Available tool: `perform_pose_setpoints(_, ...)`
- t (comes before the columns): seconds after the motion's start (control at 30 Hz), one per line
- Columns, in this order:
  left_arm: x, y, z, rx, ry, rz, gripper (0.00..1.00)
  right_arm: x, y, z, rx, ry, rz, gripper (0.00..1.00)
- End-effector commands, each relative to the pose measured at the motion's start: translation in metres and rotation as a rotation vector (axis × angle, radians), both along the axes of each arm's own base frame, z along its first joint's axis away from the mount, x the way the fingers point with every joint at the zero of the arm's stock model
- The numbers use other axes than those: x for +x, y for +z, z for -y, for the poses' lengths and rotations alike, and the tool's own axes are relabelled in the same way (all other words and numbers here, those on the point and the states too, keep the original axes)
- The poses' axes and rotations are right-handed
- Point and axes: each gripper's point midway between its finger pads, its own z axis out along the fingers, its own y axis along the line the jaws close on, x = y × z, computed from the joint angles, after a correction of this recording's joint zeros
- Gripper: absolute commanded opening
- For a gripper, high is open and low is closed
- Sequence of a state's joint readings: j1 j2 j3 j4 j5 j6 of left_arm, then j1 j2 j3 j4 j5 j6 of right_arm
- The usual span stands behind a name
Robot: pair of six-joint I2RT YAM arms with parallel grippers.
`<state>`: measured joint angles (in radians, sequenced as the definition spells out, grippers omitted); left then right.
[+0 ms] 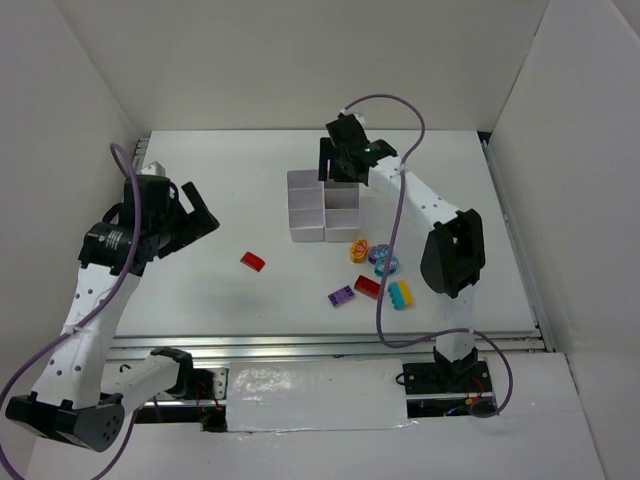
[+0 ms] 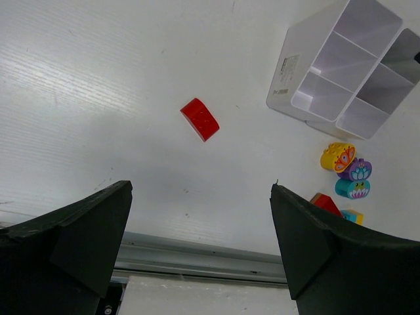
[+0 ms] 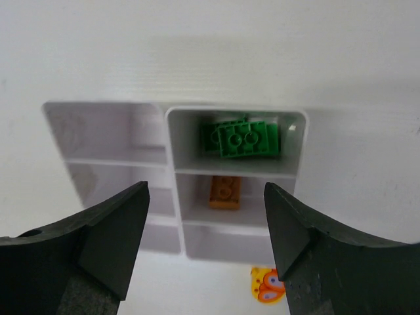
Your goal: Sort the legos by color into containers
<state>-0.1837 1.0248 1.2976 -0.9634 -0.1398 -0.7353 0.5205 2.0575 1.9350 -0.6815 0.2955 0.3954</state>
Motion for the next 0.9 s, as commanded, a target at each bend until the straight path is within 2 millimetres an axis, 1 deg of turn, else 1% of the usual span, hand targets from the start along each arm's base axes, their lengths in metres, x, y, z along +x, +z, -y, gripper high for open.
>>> perform_pose_setpoints(0.0, 0.007, 0.004, -0.001, 0.007, 0.007, 0.023, 0.99, -0.025, 0.086, -0.007, 0.155, 0.081, 0.122, 0.78)
perform_pose_setpoints(0.03, 0.008, -0.004, -0.002, 0.014, 0.017, -0.010, 1.00, -0.034, 0.090, -0.013, 0.176, 0.153, 0.108, 0.81)
perform_pose_setpoints(0.07, 0.009, -0.009, -0.002, 0.010, 0.025, -0.033, 1.00, -0.049, 0.094, -0.017, 0.189, 0.218, 0.099, 0.82)
perform_pose_setpoints(0.1, 0.009, -0.012, -0.001, 0.008, 0.029, -0.052, 0.99, -0.060, 0.095, -0.023, 0.200, 0.289, 0.083, 0.86)
perform_pose_setpoints(0.13, 0.010, -0.016, -0.001, 0.006, 0.036, -0.071, 1.00, -0.075, 0.095, -0.034, 0.216, 0.401, 0.059, 0.88)
perform_pose_setpoints(0.17, 0.011, -0.017, -0.001, -0.006, 0.057, -0.070, 1.00, -0.094, 0.088, -0.041, 0.205, 0.458, 0.023, 0.90)
perform_pose_setpoints(0.23, 0.008, -0.011, -0.008, -0.008, 0.116, -0.048, 1.00, -0.116, 0.077, -0.054, 0.166, 0.520, -0.001, 0.91)
perform_pose_setpoints(0.27, 0.005, -0.007, -0.020, 0.004, 0.204, -0.040, 1.00, -0.138, 0.065, -0.071, 0.135, 0.579, -0.024, 0.91)
perform_pose_setpoints(0.33, -0.001, 0.007, -0.033, 0.016, 0.289, -0.009, 0.99, -0.156, 0.048, -0.090, 0.105, 0.626, -0.036, 0.91)
perform_pose_setpoints(0.37, -0.007, 0.009, -0.044, 0.039, 0.355, -0.010, 1.00, -0.173, 0.039, -0.112, 0.109, 0.683, -0.052, 0.91)
perform_pose_setpoints(0.4, -0.010, 0.015, -0.049, 0.046, 0.379, 0.005, 1.00, -0.181, 0.033, -0.124, 0.123, 0.698, -0.068, 0.90)
perform_pose_setpoints(0.43, -0.012, 0.019, -0.053, 0.049, 0.397, 0.018, 0.99, -0.186, 0.027, -0.135, 0.130, 0.717, -0.079, 0.89)
perform_pose_setpoints(0.47, -0.014, 0.027, -0.056, 0.040, 0.421, 0.040, 1.00, -0.186, 0.015, -0.151, 0.132, 0.731, -0.088, 0.89)
perform_pose_setpoints(0.5, -0.019, 0.032, -0.060, 0.047, 0.438, 0.053, 1.00, -0.194, 0.009, -0.166, 0.129, 0.743, -0.094, 0.88)
perform_pose_setpoints(0.53, -0.019, 0.040, -0.060, 0.042, 0.438, 0.075, 0.99, -0.189, 0.000, -0.181, 0.125, 0.745, -0.094, 0.87)
perform_pose_setpoints(0.6, -0.018, 0.046, -0.058, 0.041, 0.416, 0.079, 0.99, -0.191, -0.007, -0.202, 0.123, 0.755, -0.091, 0.87)
perform_pose_setpoints(0.63, -0.015, 0.052, -0.055, 0.036, 0.387, 0.097, 1.00, -0.186, 0.001, -0.215, 0.136, 0.759, -0.059, 0.87)
perform_pose_setpoints(0.67, -0.013, 0.055, -0.049, 0.033, 0.336, 0.106, 1.00, -0.185, -0.020, -0.224, 0.110, 0.748, -0.082, 0.86)
perform_pose_setpoints(0.7, -0.011, 0.056, -0.045, 0.028, 0.310, 0.112, 0.99, -0.182, -0.025, -0.231, 0.109, 0.748, -0.085, 0.87)
perform_pose_setpoints(0.73, -0.010, 0.055, -0.043, 0.029, 0.290, 0.113, 1.00, -0.176, -0.037, -0.241, 0.099, 0.747, -0.094, 0.87)
perform_pose_setpoints(0.8, -0.011, 0.053, -0.039, 0.035, 0.250, 0.115, 1.00, -0.172, -0.050, -0.249, 0.080, 0.753, -0.106, 0.87)
perform_pose_setpoints(0.83, -0.011, 0.050, -0.037, 0.034, 0.235, 0.107, 0.99, -0.166, -0.062, -0.253, 0.050, 0.740, -0.113, 0.86)
perform_pose_setpoints(0.87, -0.012, 0.048, -0.037, 0.041, 0.222, 0.105, 1.00, -0.165, -0.068, -0.254, 0.038, 0.740, -0.120, 0.87)
